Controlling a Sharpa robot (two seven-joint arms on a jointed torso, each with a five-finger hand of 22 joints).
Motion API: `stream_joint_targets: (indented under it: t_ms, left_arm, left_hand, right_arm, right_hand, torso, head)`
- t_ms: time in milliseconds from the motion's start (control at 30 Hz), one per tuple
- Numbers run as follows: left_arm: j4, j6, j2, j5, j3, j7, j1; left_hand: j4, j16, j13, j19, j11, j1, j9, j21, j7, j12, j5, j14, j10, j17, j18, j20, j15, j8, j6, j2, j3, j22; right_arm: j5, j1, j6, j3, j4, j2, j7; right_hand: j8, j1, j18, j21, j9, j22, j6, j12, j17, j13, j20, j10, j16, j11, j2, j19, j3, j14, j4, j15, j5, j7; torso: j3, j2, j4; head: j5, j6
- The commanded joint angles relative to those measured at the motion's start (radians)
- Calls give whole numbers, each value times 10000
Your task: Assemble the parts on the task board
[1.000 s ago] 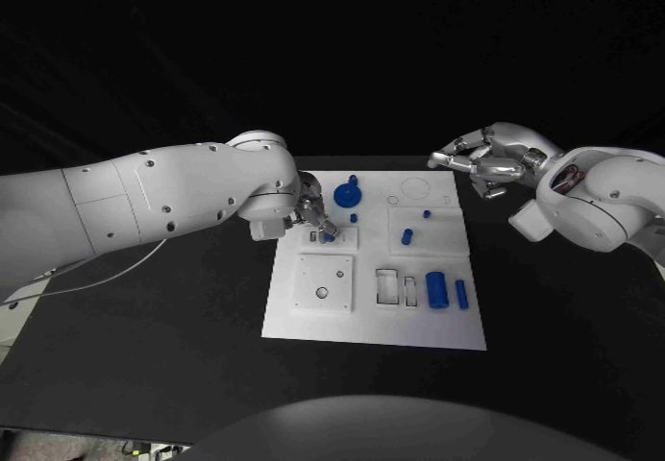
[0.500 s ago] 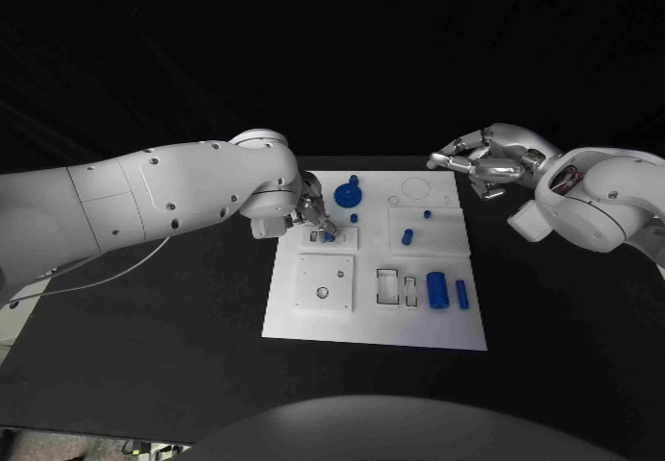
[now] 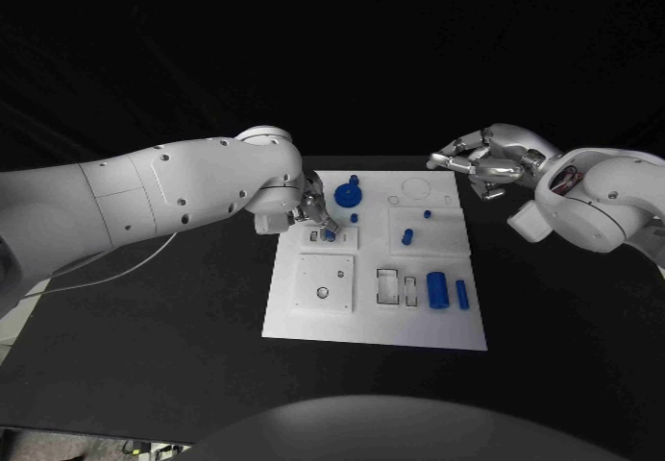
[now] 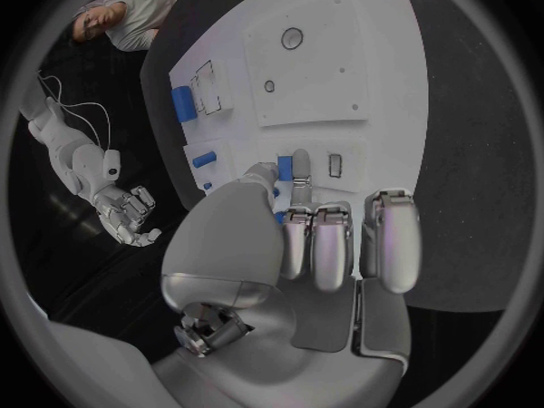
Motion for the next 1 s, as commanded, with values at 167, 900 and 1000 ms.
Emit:
stream_joint_targets:
  t_ms: [167,900,1000]
  left_arm:
    - [-169,441,99,-9,7,-1070,-1]
    - [-309,542,165,-13,7,-1043,-5]
    - [-346,565,194,-13,7,-1040,-10]
  left_hand:
    - [-12,24,2621,106,-46,-13,23,-57,-64,-9,-135,1071,1022,2633,-60,-95,-66,50,68,-46,97,950]
    - [-31,24,2621,95,-46,-9,36,-72,-65,-9,-207,1071,1022,2633,-56,-94,-64,33,51,-71,135,932]
    - [-41,24,2621,96,-45,-10,41,-71,-63,-9,-227,1071,1022,2633,-56,-94,-63,27,45,-91,143,935]
  right_arm:
    - [-19,-11,156,0,5,9,68]
    - [-18,-14,158,0,9,10,69]
    - [-17,-14,155,0,7,13,71]
  right_hand:
    - [43,111,177,-59,16,1792,87,-41,2635,2609,-4,1129,34,-12,-24,-74,60,1042,6,53,66,28]
    - [44,119,178,-63,18,1791,93,-41,2635,2609,-3,1129,34,-8,-19,-76,64,1042,7,55,66,29]
    - [44,119,178,-63,18,1791,93,-41,2635,2609,-3,1129,34,-8,-19,-76,64,1042,7,55,66,29]
  torso:
    - [3,-9,10]
    - [5,-11,12]
    - [3,-11,8]
  head:
    - [-10,0]
    - [8,0]
    - [13,0]
